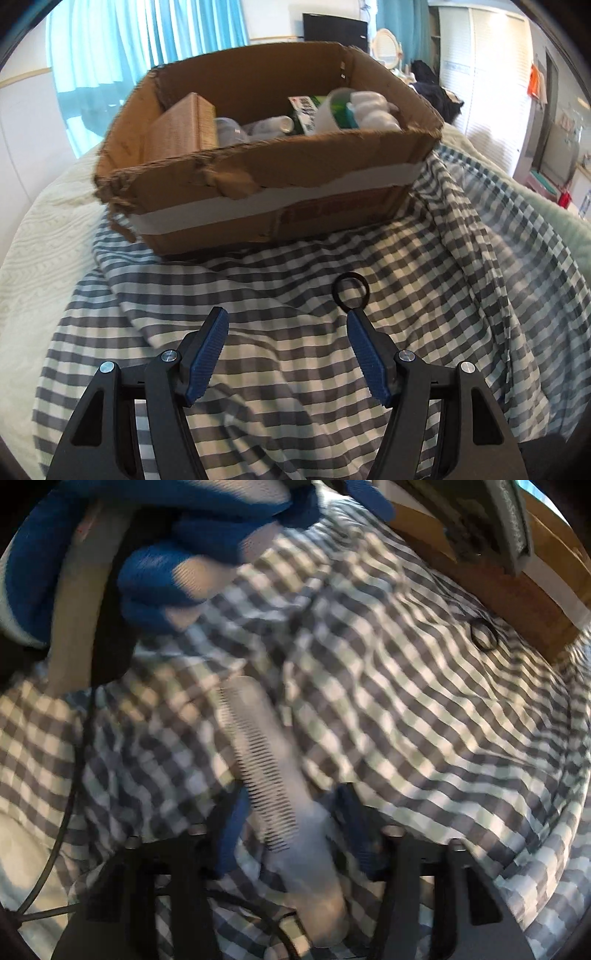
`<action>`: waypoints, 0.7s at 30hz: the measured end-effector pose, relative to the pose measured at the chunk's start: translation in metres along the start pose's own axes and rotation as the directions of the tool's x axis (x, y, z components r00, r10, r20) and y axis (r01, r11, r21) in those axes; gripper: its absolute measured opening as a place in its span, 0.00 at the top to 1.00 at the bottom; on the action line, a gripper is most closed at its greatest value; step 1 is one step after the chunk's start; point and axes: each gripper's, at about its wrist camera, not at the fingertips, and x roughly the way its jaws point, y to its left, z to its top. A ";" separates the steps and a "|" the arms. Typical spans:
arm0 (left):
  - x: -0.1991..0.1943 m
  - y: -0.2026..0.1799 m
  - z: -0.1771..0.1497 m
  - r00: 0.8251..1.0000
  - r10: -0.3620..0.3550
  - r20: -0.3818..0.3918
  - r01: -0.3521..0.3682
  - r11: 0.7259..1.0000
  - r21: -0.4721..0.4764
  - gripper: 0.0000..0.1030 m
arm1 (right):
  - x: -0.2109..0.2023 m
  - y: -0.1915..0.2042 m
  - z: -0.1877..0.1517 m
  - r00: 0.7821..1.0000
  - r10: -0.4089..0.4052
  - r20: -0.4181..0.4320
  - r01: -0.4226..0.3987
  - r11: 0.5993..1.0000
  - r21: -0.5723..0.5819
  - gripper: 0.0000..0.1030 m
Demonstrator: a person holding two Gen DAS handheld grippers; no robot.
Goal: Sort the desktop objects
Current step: 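Grasp the white plastic comb with the right gripper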
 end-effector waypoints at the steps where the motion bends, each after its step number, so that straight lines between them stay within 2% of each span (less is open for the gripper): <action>1: 0.003 -0.003 0.001 1.000 -0.005 -0.004 0.005 1.000 0.005 0.33 | -0.001 -0.006 0.000 1.000 0.006 -0.003 -0.005 1.000 0.026 0.70; 6: 0.017 -0.022 0.006 0.999 -0.037 -0.010 0.037 0.999 0.039 0.33 | -0.008 -0.016 -0.001 0.999 -0.025 -0.022 0.026 0.998 0.062 0.73; 8: 0.031 -0.031 0.009 0.998 -0.051 -0.041 0.053 0.997 0.051 0.33 | -0.012 -0.024 -0.003 0.999 -0.048 -0.025 0.050 0.994 0.095 0.75; 11: 0.054 -0.038 0.011 0.994 -0.054 -0.098 0.057 0.998 0.024 0.33 | -0.019 -0.039 -0.006 0.998 -0.057 -0.020 0.059 0.986 0.158 0.75; 15: 0.076 -0.051 0.017 0.992 -0.058 -0.114 0.059 0.998 0.007 0.33 | -0.024 -0.045 -0.007 0.998 -0.069 -0.015 0.070 0.980 0.185 0.75; 16: 0.083 -0.053 0.018 0.991 -0.052 -0.127 0.053 0.999 0.006 0.36 | -0.024 -0.045 -0.007 0.997 -0.071 -0.014 0.072 0.980 0.186 0.75; 18: 0.094 -0.054 0.018 0.990 -0.015 -0.140 0.017 1.000 0.009 0.55 | -0.025 -0.046 -0.007 0.997 -0.071 -0.014 0.072 0.979 0.190 0.75; 19: 0.096 -0.054 0.017 0.991 -0.016 -0.135 0.016 1.000 0.004 0.60 | -0.026 -0.047 -0.007 0.997 -0.071 -0.012 0.072 0.979 0.192 0.75; 20: 0.096 -0.053 0.017 0.992 -0.025 -0.127 0.025 1.000 -0.002 0.70 | -0.027 -0.048 -0.007 0.997 -0.071 -0.009 0.071 0.978 0.196 0.75; 21: 0.095 -0.052 0.017 0.992 -0.027 -0.121 0.027 1.000 -0.001 0.73 | -0.028 -0.049 -0.007 0.997 -0.071 -0.006 0.071 0.977 0.201 0.75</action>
